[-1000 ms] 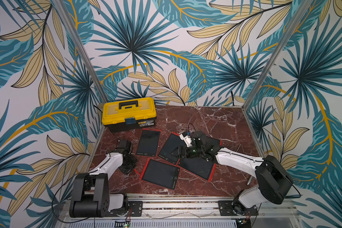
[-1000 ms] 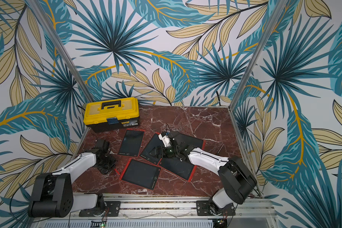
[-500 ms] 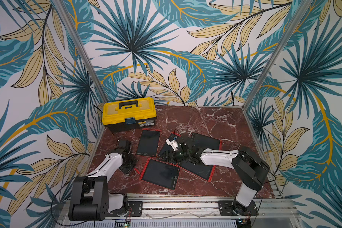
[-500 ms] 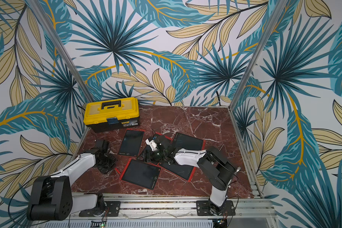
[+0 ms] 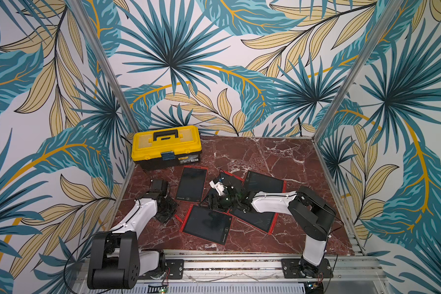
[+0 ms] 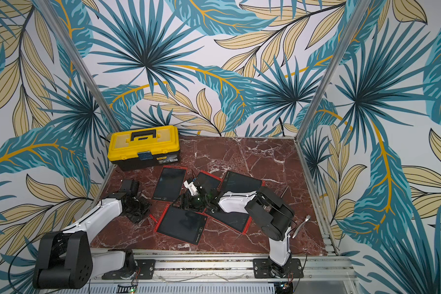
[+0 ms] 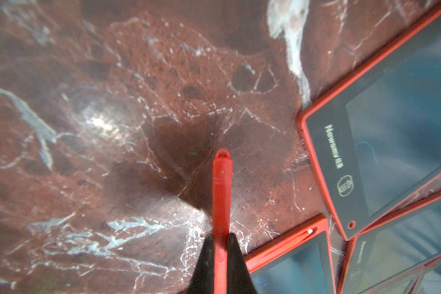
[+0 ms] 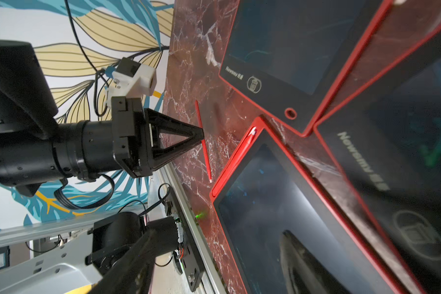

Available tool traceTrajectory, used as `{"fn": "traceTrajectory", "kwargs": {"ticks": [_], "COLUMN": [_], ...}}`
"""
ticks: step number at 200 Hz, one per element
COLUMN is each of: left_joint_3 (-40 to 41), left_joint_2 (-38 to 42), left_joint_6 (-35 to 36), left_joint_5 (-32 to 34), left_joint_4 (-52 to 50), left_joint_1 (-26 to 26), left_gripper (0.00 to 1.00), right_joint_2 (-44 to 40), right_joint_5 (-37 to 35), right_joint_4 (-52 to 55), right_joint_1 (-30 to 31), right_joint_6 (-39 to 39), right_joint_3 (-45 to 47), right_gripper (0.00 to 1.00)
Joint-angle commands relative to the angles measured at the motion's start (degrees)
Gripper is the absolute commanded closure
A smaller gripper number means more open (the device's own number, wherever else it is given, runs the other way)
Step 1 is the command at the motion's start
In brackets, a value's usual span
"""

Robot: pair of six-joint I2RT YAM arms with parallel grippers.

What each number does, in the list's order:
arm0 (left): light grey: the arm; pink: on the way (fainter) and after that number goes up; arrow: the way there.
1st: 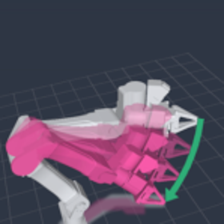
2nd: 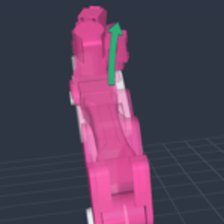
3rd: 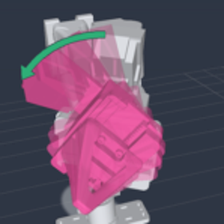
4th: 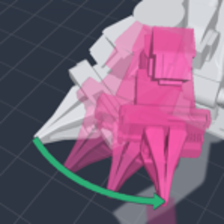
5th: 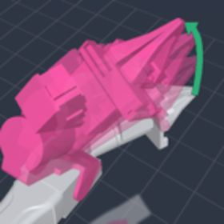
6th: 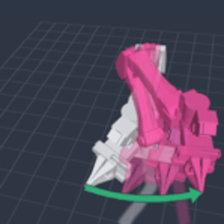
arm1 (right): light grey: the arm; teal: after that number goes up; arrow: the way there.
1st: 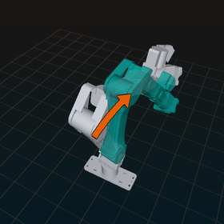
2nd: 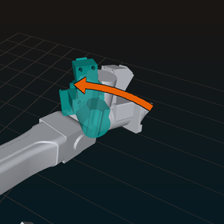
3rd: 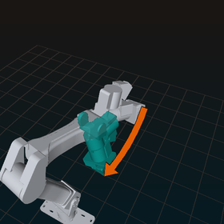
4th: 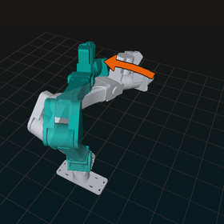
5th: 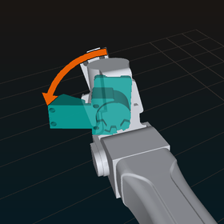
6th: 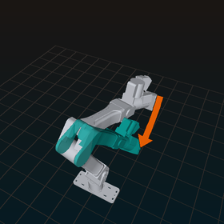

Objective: Place the stylus back onto the writing tablet
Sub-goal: Pick up the stylus from the center of the board, then place the stylus on the writing tablet.

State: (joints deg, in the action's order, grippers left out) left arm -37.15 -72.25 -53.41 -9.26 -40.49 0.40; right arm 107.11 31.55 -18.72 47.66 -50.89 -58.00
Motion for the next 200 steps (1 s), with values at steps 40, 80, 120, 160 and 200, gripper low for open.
{"fn": "traceTrajectory", "kwargs": {"ticks": [40, 80, 120, 160, 200], "left_joint_3": [-6.80, -10.60, -15.29, -22.41, -25.95], "left_joint_2": [-2.62, -7.33, -13.19, -20.65, -25.91], "left_joint_6": [-5.23, -8.74, -13.39, -17.39, -23.66], "left_joint_5": [-1.20, -1.34, -0.34, 1.83, 4.57], "left_joint_4": [3.69, 8.41, 14.46, 18.63, 24.41], "left_joint_1": [-0.23, -0.62, -2.74, -5.79, -8.15], "left_gripper": [0.91, 0.91, 0.90, 0.90, 0.89], "right_joint_2": [-7.09, -10.37, -11.92, -12.80, -13.50], "right_joint_5": [-3.84, -4.92, -4.94, -5.18, -5.33], "right_joint_4": [6.26, 11.74, 14.86, 16.68, 18.88], "right_joint_1": [-5.13, -6.93, -7.75, -8.60, -9.23], "right_joint_6": [2.34, 5.47, 7.31, 8.46, 9.55], "right_joint_3": [4.37, 4.56, 4.34, 4.08, 3.12], "right_gripper": [0.24, 0.24, 0.24, 0.23, 0.23]}}
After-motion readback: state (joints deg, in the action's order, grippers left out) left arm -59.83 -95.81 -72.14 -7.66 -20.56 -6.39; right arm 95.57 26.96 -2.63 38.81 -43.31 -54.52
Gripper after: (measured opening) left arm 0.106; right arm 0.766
